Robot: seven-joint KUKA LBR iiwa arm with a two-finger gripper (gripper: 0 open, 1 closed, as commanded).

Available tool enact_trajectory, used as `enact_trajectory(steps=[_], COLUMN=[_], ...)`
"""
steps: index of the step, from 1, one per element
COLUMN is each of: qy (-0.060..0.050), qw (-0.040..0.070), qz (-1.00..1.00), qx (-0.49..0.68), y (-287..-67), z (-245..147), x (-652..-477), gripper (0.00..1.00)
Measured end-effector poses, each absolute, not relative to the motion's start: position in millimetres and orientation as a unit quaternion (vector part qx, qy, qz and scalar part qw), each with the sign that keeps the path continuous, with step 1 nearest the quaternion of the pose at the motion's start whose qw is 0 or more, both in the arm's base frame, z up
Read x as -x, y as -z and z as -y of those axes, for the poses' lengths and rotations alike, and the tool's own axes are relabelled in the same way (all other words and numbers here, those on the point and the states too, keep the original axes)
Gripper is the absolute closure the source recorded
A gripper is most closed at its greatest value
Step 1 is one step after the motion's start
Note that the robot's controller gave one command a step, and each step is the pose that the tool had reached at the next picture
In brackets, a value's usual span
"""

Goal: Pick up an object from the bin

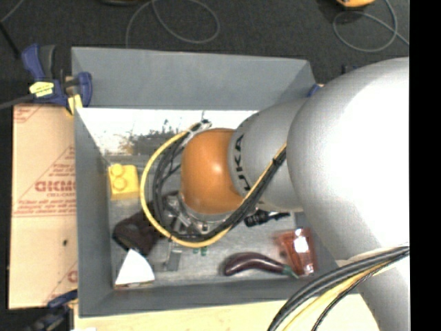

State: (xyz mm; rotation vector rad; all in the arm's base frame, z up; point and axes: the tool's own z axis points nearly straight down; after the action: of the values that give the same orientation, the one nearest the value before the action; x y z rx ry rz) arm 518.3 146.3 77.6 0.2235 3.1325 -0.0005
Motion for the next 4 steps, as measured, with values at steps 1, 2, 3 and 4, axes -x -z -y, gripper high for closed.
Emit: enact_trajectory(steps=[1, 2, 3, 4], qy=[0.000, 0.000, 0.000, -0.001], qw=[0.003, 0.004, 0.004, 0.005], qz=[-1.000, -0.999, -0.999, -0.999], qx=[-0.010, 0.045, 0.044, 0.038], y=[-78, -72, -72, -78], z=[-172, -189, -189, -186], x=[-553.9, -545.6, -545.7, -547.1], gripper=[0.00, 1.00, 1.00, 1.00])
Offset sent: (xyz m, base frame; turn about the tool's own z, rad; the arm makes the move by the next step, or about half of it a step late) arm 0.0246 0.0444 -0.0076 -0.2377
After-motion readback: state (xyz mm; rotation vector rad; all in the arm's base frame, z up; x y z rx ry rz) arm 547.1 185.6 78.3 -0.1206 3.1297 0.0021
